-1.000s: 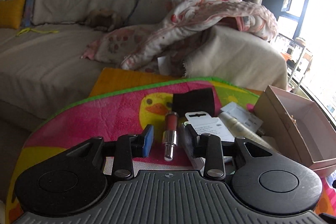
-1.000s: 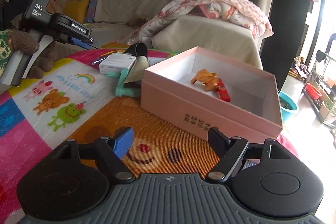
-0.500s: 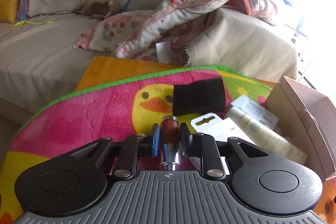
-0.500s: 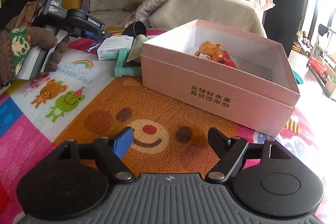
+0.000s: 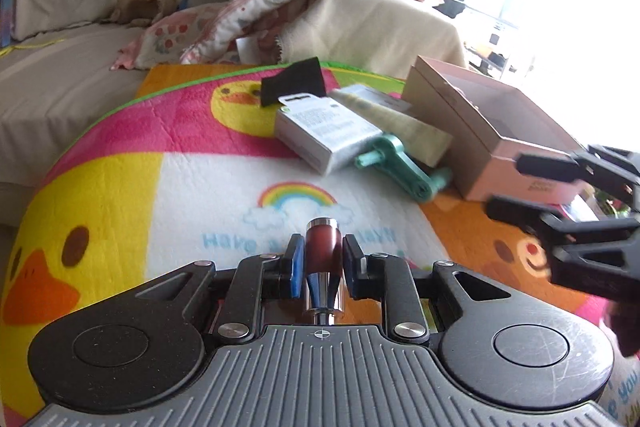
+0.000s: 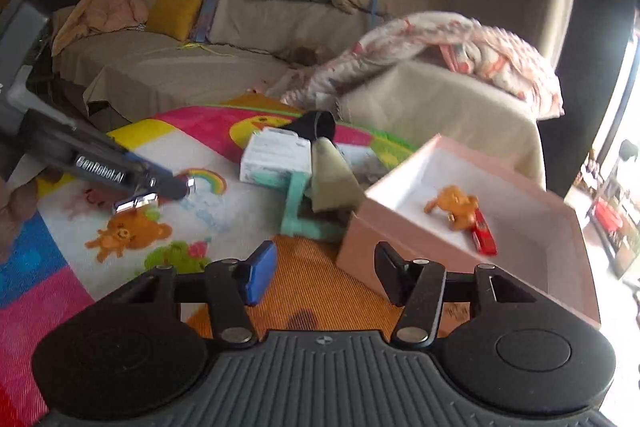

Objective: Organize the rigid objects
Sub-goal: 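Grasp the dark red lipstick tube with the left tool, then grasp the teal crank toy with the right tool while the left holds the lipstick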

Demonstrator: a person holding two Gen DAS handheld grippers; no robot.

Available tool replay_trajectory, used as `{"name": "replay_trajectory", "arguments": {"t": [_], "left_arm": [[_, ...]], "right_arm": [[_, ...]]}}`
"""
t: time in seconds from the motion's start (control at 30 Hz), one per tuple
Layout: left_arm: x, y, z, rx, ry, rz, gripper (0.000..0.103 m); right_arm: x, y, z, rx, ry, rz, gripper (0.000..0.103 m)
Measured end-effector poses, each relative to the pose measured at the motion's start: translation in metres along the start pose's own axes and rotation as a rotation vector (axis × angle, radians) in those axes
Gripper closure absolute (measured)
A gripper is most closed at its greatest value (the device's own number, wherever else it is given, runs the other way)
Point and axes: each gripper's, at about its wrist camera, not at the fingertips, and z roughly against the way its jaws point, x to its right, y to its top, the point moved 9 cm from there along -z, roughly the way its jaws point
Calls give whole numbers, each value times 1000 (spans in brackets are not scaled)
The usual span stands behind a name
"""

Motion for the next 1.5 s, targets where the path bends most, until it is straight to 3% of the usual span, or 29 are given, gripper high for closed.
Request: {"name": "replay_trajectory", "arguments": {"t": [0.1, 0.27, 0.3, 0.33, 0.37, 0.57, 0.77, 0.8, 0.87, 0.9, 0.93, 1.07, 1.17, 1.37, 1.5], "left_arm": [[3, -13, 11, -3, -10, -8, 79], [6, -23, 18, 14, -3, -40, 79], [6, -23, 18, 17, -4, -46, 79], [6, -24, 19, 20, -6, -43, 79], [5, -24, 19, 22, -10, -32, 79], [4, -22, 18, 30, -43, 28, 79], [35, -20, 6, 17, -115, 14, 79], [42, -20, 3, 13, -125, 10, 79], [57, -20, -3, 2, -143, 2, 79], [63, -20, -5, 1, -145, -5, 79], [70, -21, -7, -2, -145, -13, 79], [84, -23, -8, -6, -103, -53, 76], [86, -25, -6, -11, -86, -74, 76], [94, -36, 2, -3, -40, -201, 76], [96, -42, 8, -1, -27, -242, 75]], "right_arm": [[-23, 21, -26, -1, -32, 82, 62], [-39, 30, -73, -78, -115, 133, 68], [-39, 27, -79, -103, -131, 132, 74], [-39, 26, -83, -125, -130, 126, 88], [-39, 22, -85, -152, -113, 116, 91], [-50, 1, -29, -121, 36, 162, 93], [-33, -40, 32, -119, 49, 267, 94], [-28, -46, 39, -120, 36, 290, 93], [-16, -57, 49, -124, -10, 296, 76], [-9, -61, 52, -127, -39, 288, 55], [-1, -64, 55, -125, -68, 276, 41], [35, -80, 60, -150, -188, 213, 40], [62, -86, 62, -165, -256, 97, 40], [62, -68, 65, -137, 15, -321, 32], [38, -50, 45, -131, 67, -425, 32]]}}
